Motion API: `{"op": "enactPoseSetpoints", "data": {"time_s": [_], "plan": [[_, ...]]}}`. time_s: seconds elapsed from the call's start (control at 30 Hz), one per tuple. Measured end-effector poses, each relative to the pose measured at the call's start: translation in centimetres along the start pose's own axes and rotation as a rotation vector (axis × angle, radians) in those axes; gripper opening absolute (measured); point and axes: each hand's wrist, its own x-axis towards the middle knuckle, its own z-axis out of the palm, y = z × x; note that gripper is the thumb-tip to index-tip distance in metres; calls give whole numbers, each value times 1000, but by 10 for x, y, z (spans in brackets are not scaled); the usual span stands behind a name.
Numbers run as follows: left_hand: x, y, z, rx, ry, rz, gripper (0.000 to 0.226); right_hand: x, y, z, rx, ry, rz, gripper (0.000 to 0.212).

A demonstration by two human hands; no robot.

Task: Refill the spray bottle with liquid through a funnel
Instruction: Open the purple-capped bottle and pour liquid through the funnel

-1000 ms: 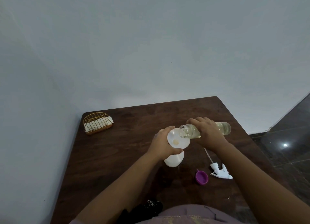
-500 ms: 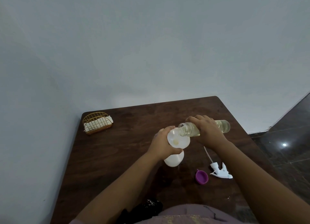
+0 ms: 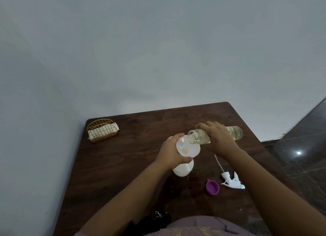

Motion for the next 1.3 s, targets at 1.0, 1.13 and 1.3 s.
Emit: {"op": "enactPoseSetpoints", "data": {"time_s": [1.0,1.13,1.3], "plan": [[-7,7,-6,-23,2,31,86,-1,-4,3,5,-31,0,38],[-7,8,-6,-19,-5,21,87,-1,-4,3,10,-34,4,38],[-7,8,-6,-16,-2,20,88,-1,-3,3,15,-30,3,39]]}}
